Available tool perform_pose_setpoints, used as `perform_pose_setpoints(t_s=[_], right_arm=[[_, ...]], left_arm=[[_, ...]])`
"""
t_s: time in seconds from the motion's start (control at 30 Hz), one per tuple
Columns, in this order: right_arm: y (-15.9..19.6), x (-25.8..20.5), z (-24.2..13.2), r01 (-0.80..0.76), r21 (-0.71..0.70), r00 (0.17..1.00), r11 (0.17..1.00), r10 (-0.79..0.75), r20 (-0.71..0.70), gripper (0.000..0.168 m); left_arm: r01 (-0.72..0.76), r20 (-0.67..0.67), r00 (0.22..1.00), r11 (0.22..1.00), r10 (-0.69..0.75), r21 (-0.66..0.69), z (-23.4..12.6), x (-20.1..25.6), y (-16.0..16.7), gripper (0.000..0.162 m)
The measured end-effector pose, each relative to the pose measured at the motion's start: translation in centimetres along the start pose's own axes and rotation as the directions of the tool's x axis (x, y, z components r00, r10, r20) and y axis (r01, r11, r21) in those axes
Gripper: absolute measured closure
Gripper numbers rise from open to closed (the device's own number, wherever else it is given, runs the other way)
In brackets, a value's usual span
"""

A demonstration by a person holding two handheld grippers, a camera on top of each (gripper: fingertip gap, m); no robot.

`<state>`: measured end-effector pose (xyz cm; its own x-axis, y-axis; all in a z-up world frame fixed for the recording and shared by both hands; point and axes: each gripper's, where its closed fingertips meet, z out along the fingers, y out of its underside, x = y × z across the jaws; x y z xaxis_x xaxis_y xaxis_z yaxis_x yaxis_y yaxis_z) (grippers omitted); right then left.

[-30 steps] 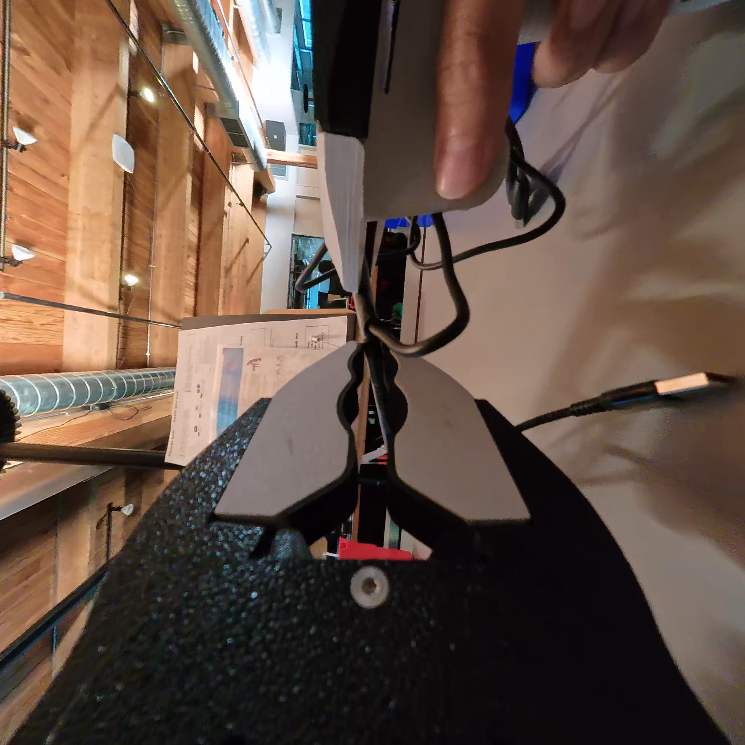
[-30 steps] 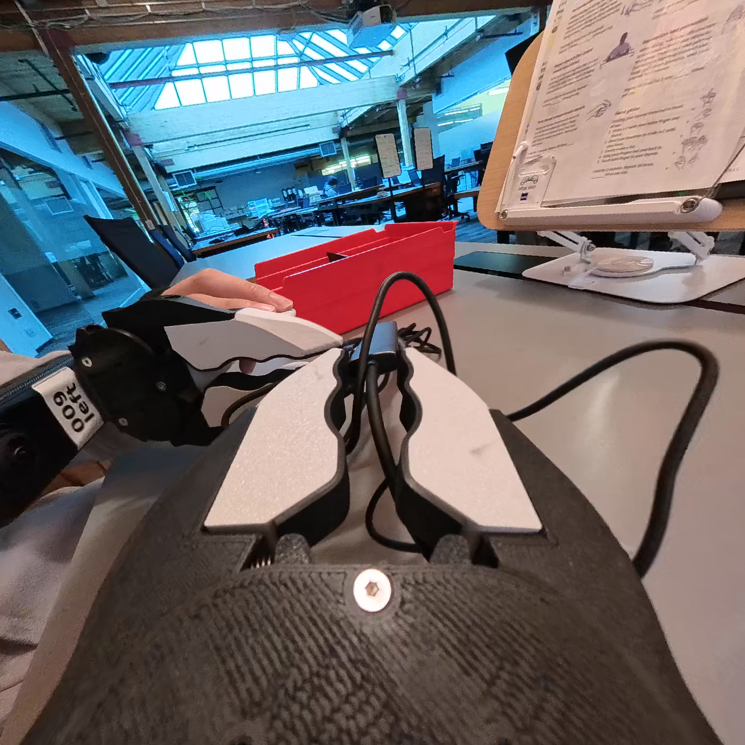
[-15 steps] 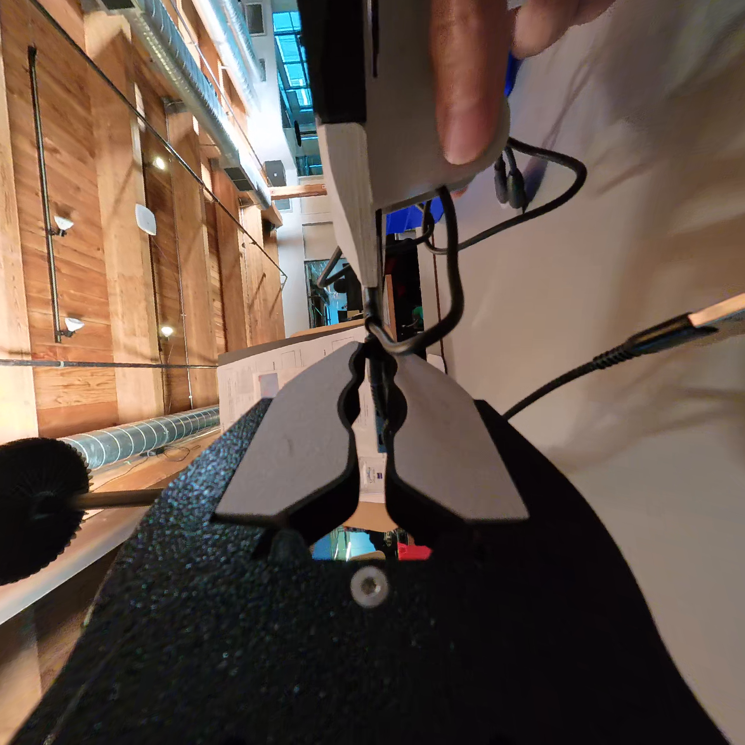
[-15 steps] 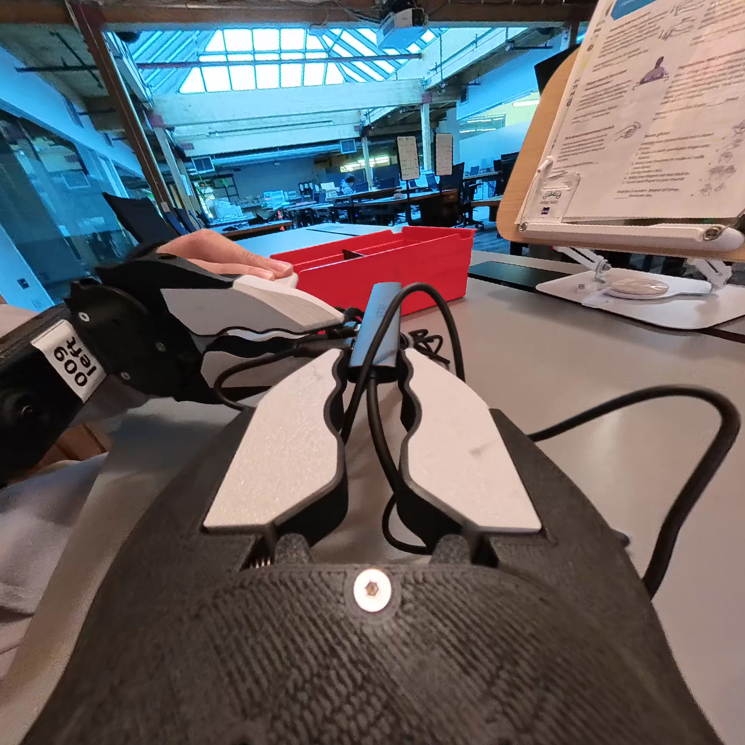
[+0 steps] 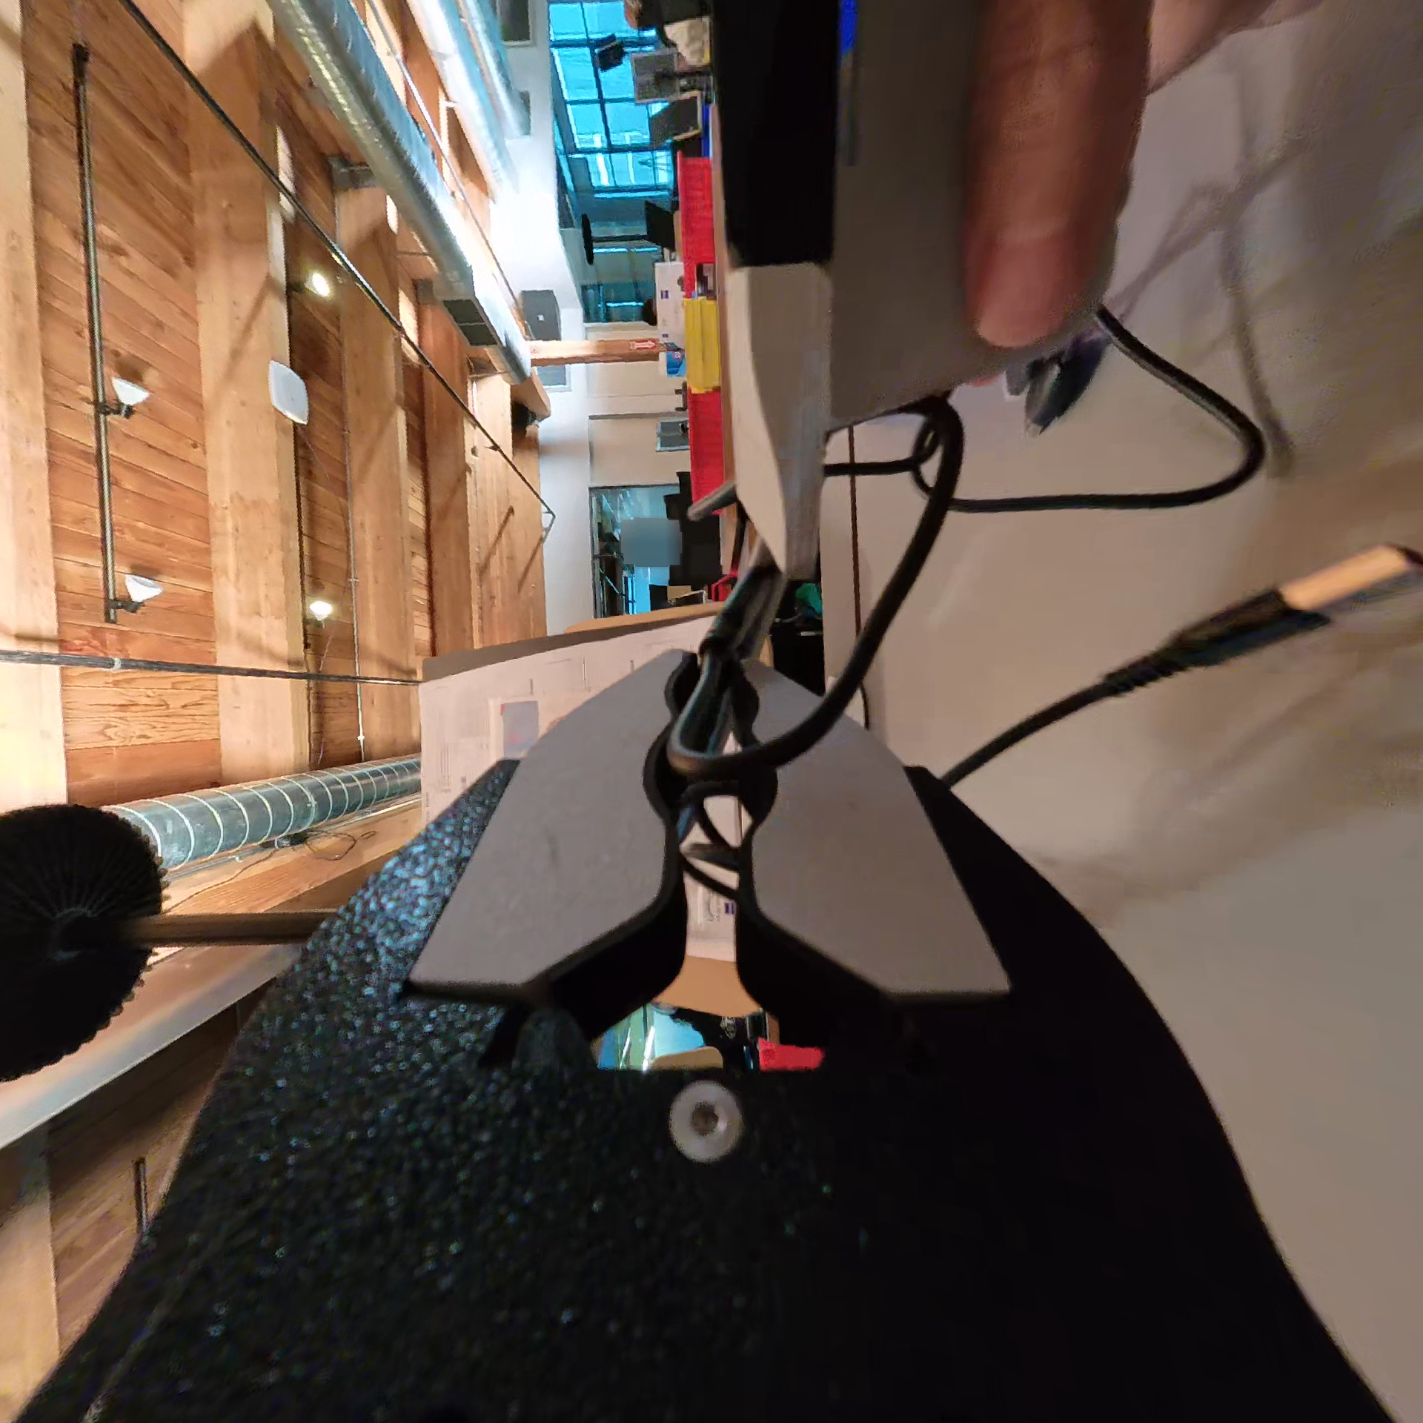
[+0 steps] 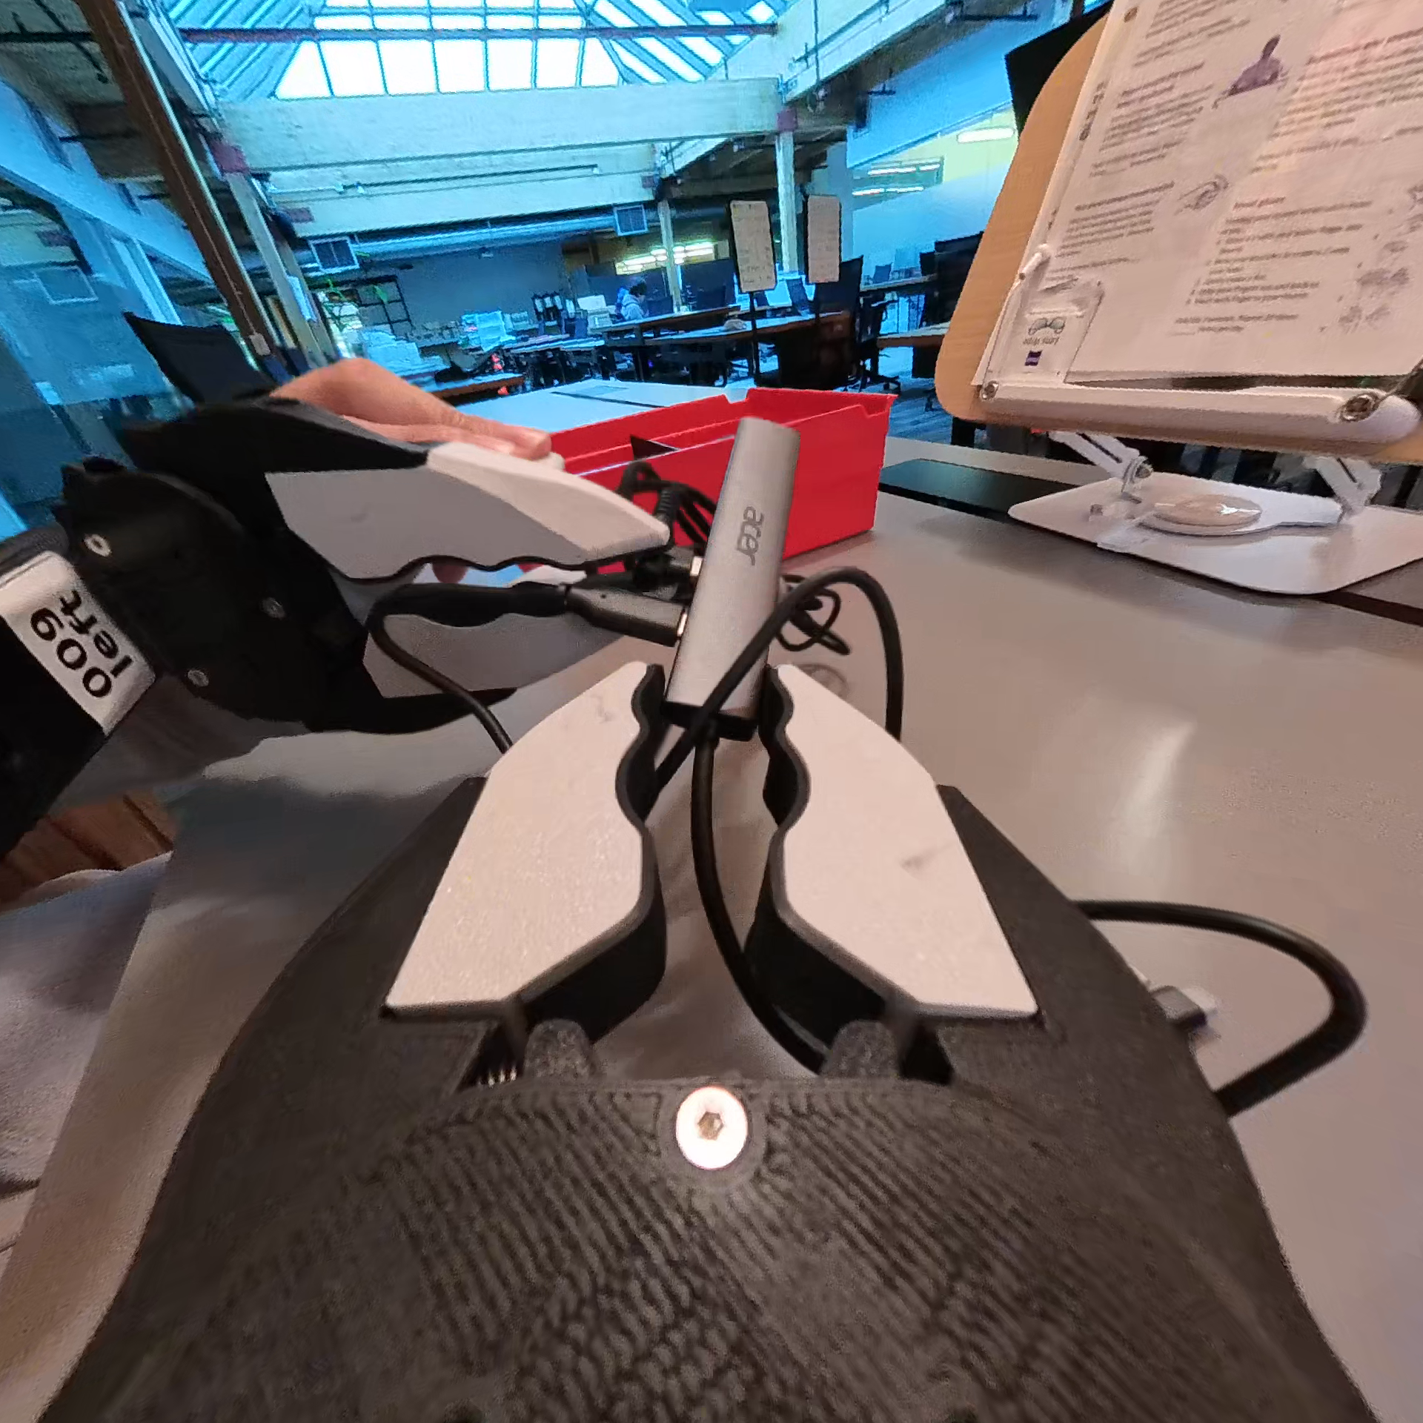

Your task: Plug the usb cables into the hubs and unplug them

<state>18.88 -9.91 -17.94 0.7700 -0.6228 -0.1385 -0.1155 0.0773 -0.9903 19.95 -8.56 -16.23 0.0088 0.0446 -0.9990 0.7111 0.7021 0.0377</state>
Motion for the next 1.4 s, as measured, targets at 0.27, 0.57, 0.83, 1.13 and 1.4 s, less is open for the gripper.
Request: perform_pose_setpoints(t_s=[0.27, 0.57, 0.83, 1.13, 1.4], right_arm=[[-0.2, 0.0, -0.2, -0.013, 0.013, 1.0, 1.0, 0.012, 0.01, 0.144], [-0.7, 0.5, -0.3, -0.022, 0.058, 1.0, 0.998, 0.023, -0.008, 0.144], [-0.6, 0.1, -0.2, -0.001, 0.05, 1.0, 0.999, 0.001, 0.008, 0.144], [-0.6, -0.1, -0.3, -0.014, 0.046, 0.999, 0.999, 0.013, 0.033, 0.144], [-0.2, -0.3, 0.0, 0.011, 0.015, 0.999, 1.0, -0.012, 0.032, 0.145]], left_arm=[[-0.068, -0.105, 0.992, 0.995, 0.075, 0.067, -0.1, 0.6, 0.0, 0.155], [0.037, -0.052, 0.998, 0.998, -0.035, 0.049, -0.4, 0.8, 0.7, 0.155], [0.032, -0.073, 0.997, 0.997, -0.026, 0.076, -1.1, 1.0, 0.5, 0.155], [0.059, -0.101, 0.994, 0.991, -0.047, 0.117, -1.5, 1.1, 0.0, 0.158], [0.054, -0.14, 0.989, 0.995, -0.042, 0.078, -1.2, 1.6, 0.5, 0.15]])
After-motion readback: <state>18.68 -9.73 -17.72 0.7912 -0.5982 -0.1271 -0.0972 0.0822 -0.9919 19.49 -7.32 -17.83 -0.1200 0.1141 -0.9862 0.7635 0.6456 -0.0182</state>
